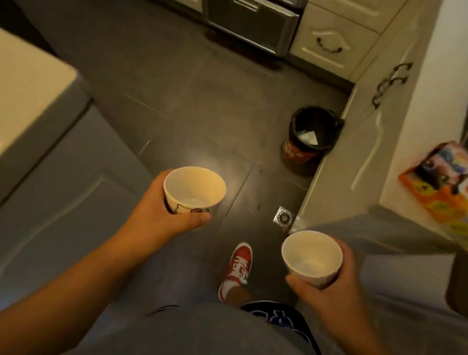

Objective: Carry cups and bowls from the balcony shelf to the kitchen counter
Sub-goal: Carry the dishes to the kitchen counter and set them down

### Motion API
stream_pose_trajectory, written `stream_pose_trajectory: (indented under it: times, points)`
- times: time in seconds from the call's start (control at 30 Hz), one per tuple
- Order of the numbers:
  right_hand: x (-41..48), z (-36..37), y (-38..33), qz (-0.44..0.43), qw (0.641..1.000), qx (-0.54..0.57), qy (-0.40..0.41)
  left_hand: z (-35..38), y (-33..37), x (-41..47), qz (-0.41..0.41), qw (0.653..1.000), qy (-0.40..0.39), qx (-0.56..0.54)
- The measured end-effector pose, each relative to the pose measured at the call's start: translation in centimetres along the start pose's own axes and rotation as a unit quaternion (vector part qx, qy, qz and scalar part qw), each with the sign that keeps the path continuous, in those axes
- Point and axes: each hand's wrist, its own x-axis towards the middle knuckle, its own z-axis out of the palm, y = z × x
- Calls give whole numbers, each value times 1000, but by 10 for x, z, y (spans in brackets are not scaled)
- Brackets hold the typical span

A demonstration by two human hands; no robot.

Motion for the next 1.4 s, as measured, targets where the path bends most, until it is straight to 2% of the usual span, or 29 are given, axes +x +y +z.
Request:
stream_pose_trajectory:
  times: [0.23, 0.47, 0.7, 1.13, 1.4]
  points:
    - [135, -10, -55, -40, 998, -12, -50, 3, 30, 69, -23, 999, 43, 13]
    - [276, 29, -119, -74, 991, -23, -105, -25, 37, 141, -65, 993, 94, 6]
    - [398, 62, -171, -87, 988, -49, -118, -56, 57, 265, -81, 987, 135, -32]
    - [566, 46, -246, -49, 990, -66, -112, -80, 147, 510, -48, 993, 90, -56]
    - [731, 71, -300, -67, 976, -65, -196, -97, 190, 631, -60, 985, 150, -54]
